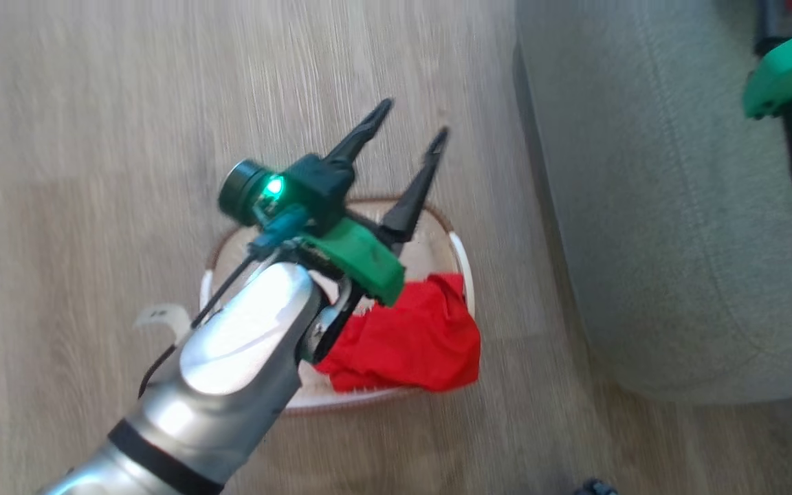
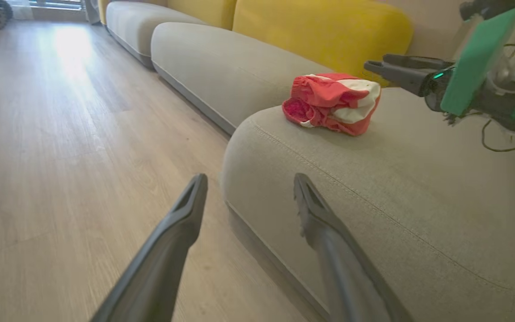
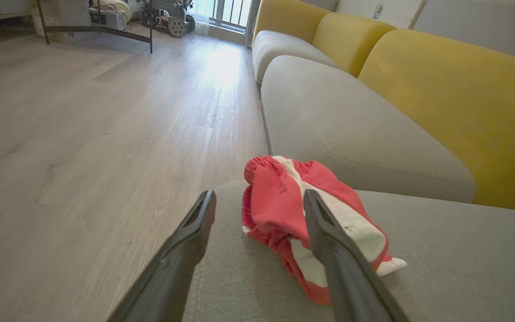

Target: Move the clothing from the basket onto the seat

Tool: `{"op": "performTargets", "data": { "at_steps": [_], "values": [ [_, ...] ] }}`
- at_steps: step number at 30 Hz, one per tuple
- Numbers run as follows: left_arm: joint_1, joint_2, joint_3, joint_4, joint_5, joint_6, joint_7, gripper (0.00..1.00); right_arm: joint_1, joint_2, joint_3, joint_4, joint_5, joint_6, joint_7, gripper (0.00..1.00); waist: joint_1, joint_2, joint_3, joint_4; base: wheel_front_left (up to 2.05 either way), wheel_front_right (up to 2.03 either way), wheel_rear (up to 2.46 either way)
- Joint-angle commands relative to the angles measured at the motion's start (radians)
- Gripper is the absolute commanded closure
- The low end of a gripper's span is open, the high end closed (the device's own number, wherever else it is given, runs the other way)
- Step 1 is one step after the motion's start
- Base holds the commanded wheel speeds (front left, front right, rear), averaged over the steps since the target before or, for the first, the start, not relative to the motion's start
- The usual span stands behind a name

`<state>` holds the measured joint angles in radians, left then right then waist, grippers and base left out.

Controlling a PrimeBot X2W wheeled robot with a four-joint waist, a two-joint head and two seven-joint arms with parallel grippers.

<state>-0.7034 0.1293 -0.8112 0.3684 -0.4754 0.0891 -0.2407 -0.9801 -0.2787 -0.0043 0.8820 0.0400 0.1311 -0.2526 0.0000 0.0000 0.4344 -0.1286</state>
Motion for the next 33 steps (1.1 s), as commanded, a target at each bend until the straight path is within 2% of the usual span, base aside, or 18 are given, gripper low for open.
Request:
{"op": "performTargets", "data": {
  "at_steps": [1, 6, 14, 26, 33],
  "values": [
    [0.006, 0.021, 0.045, -0.018, -0.011, 0.008, -0.014, 0.0, 0.012, 0.0, 0.033, -0.041, 0.015, 0.0, -0.009, 0.0, 0.0, 0.0, -0.077, 0.012, 0.0, 0.0, 0.0],
    [0.086, 0.033, 0.11, 0.002, -0.036, 0.026, -0.02, 0.0, 0.073, 0.016, 0.109, -0.089, 0.068, 0.0, -0.009, 0.0, 0.0, 0.0, -0.187, 0.044, 0.0, 0.0, 0.0],
    [0.261, 0.059, 0.255, -0.064, -0.01, 0.064, -0.021, 0.0, 0.231, 0.096, 0.145, -0.204, 0.169, 0.0, -0.009, 0.0, 0.0, 0.0, -0.305, 0.108, 0.0, 0.0, 0.0],
    [0.509, 0.088, 0.465, -0.177, 0.038, 0.114, -0.021, 0.0, 0.518, 0.211, 0.018, -0.422, 0.048, 0.0, -0.009, 0.0, 0.0, 0.0, -0.377, 0.185, 0.0, 0.0, 0.0],
    [0.645, 0.077, 0.55, -0.259, 0.068, 0.137, -0.021, 0.0, 0.669, 0.228, 0.004, -0.543, 0.091, 0.0, -0.009, 0.0, 0.0, 0.0, -0.404, 0.198, 0.0, 0.0, 0.0]
  ]
}}
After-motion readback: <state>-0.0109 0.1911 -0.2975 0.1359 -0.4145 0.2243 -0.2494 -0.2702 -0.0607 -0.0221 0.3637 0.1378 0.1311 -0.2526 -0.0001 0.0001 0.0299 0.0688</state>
